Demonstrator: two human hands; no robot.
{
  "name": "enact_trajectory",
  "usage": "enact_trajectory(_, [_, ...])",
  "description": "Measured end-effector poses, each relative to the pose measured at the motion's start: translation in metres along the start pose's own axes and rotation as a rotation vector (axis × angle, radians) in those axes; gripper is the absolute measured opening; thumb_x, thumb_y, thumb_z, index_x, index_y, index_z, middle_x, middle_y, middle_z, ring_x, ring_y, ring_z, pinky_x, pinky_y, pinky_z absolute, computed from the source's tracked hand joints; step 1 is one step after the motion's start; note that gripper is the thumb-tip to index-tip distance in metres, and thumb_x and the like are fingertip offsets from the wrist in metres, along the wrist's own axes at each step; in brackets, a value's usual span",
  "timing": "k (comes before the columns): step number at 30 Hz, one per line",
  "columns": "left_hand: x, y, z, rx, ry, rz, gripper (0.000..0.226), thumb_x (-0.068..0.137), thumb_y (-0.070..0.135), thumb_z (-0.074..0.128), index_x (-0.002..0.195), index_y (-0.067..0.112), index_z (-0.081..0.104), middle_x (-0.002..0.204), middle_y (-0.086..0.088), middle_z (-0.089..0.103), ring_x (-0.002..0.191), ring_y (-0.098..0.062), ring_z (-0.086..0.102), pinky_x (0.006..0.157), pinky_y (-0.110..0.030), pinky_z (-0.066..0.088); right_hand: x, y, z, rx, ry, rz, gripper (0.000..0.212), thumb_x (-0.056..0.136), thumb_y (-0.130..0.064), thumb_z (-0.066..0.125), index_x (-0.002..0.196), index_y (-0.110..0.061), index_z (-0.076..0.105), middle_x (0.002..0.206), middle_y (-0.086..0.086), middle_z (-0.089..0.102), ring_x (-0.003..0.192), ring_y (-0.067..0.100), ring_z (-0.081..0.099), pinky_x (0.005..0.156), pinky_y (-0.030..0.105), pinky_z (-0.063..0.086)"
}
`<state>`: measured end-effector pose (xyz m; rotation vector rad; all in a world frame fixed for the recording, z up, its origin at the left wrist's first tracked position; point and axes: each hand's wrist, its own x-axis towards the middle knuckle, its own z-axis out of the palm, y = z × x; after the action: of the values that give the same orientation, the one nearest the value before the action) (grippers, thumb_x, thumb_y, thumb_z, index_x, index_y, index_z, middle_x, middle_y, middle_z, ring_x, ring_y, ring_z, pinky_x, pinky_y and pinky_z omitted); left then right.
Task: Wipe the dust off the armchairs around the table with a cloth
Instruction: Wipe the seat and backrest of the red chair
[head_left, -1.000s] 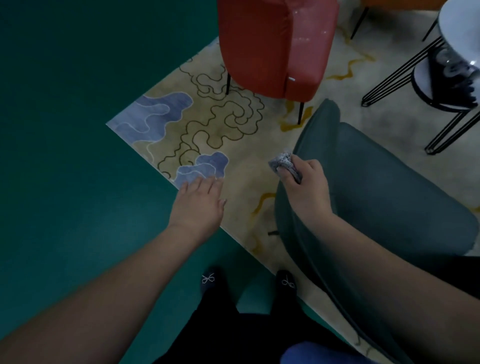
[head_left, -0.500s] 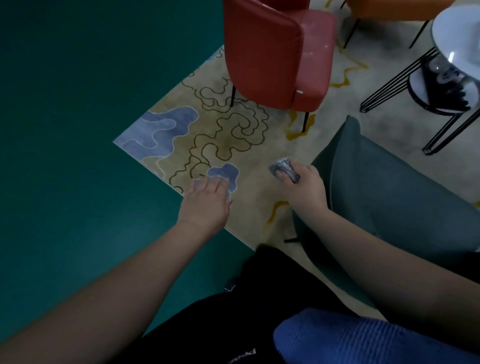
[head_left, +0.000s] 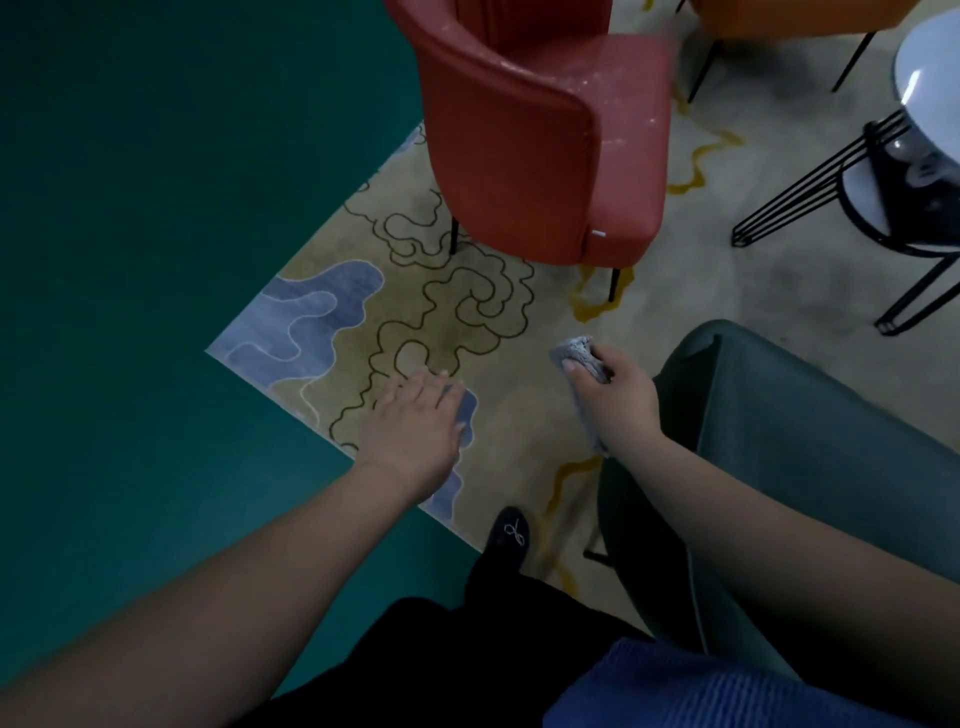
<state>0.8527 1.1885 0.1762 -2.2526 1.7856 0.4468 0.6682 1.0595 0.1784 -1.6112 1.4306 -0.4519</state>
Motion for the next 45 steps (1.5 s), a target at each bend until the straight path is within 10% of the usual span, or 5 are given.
enact_trajectory(10, [0.121,0.009,-0.059,0.035,-0.033,0.119,0.059,0.099,0.044,0.025,0.153,0.022,0.011,0.16,0.001,0.013,0.146,-0.02,0.009,0.118,-0.045,0.006,0.092,-0.02,-0.035,0.129,0.13,0.067,0.024,0.089,-0.037,0.06,0.071,-0.052,0.057,0.068,-0.03,0.06,0.069,-0.014,0.056,0.063,0.019,0.045])
enact_trajectory(22, [0.323,0.01,-0.129,0.119,-0.022,0.42,0.061,0.099,0.047,0.027,0.152,0.023,0.013,0.159,0.002,0.017,0.146,-0.02,0.011,0.117,-0.043,0.007,0.23,-0.042,-0.082,0.097,0.371,0.226,0.004,0.088,-0.035,0.06,0.09,-0.039,0.062,0.075,-0.02,0.062,0.074,-0.002,0.059,0.068,0.029,0.05])
enact_trajectory(33, [0.447,0.071,-0.166,0.161,-0.037,0.622,0.061,0.098,0.047,0.027,0.152,0.023,0.014,0.159,0.003,0.017,0.146,-0.021,0.012,0.117,-0.045,0.009,0.309,-0.03,-0.131,0.12,0.595,0.392,0.034,0.085,-0.038,0.064,0.115,-0.023,0.067,0.105,-0.005,0.069,0.096,0.01,0.063,0.076,0.023,0.044])
enact_trajectory(45, [0.575,0.148,-0.216,0.109,-0.055,0.533,0.06,0.098,0.047,0.029,0.152,0.025,0.014,0.158,0.003,0.021,0.145,-0.022,0.014,0.117,-0.043,0.009,0.443,-0.012,-0.23,0.097,0.566,0.369,0.04,0.088,-0.039,0.062,0.125,-0.022,0.061,0.112,-0.003,0.065,0.094,0.008,0.058,0.076,0.021,0.041])
